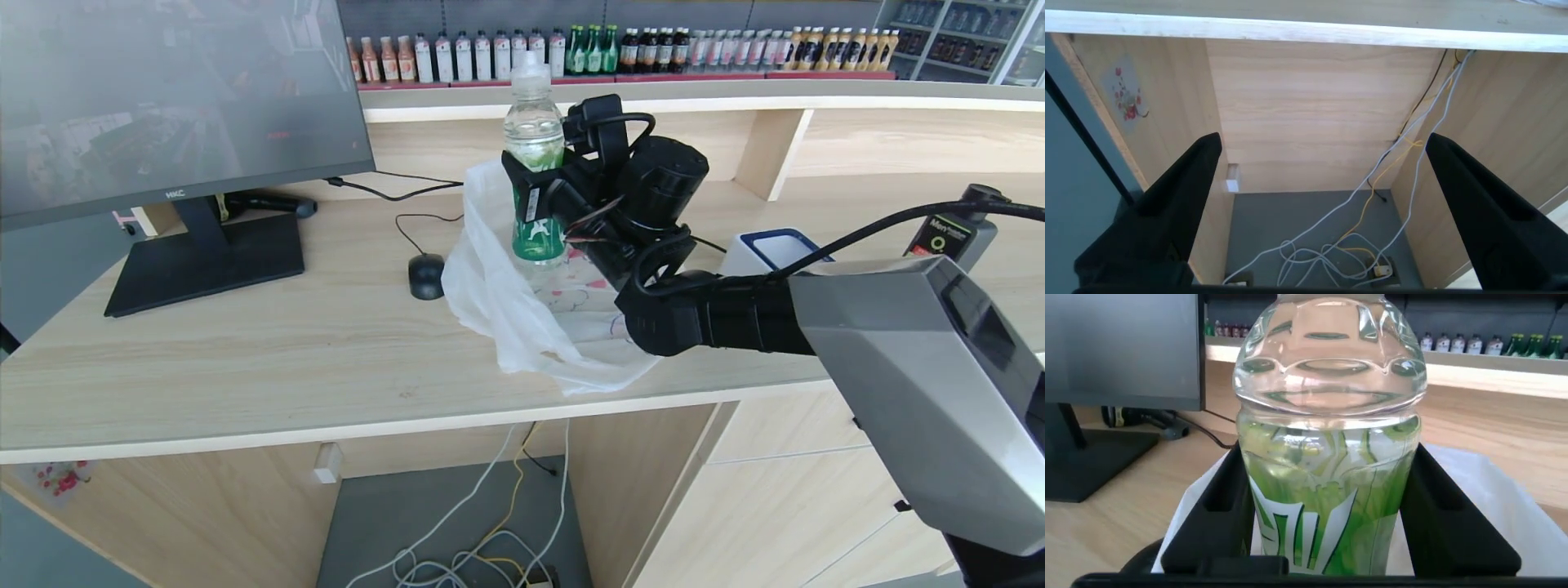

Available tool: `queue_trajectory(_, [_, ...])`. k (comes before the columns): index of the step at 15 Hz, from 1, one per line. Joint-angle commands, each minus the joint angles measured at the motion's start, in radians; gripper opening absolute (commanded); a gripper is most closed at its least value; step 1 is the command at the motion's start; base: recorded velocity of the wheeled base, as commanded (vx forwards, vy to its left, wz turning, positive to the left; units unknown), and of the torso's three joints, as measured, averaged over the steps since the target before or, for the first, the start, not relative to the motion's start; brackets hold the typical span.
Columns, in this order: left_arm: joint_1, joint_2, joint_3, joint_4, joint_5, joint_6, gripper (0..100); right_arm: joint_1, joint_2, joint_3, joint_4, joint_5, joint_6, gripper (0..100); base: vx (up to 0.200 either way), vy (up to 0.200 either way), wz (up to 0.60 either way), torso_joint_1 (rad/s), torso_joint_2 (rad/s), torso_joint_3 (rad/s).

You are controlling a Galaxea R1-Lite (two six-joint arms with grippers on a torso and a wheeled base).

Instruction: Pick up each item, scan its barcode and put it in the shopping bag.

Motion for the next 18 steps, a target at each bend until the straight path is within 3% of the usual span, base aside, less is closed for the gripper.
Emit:
queue_trajectory(1, [0.000,0.000,0.000,0.000,0.000,0.000,100,0.001,0.011,0.005,-0.002,0.000,-0.002,0,0.000,0.000,0.00,0.000,0.00,0.000])
queue_trajectory(18, [0.000,0.000,0.000,0.000,0.000,0.000,100,-0.001,0.043,0.056,-0.010,-0.006,0.001,0,0.000,0.000,0.00,0.000,0.00,0.000])
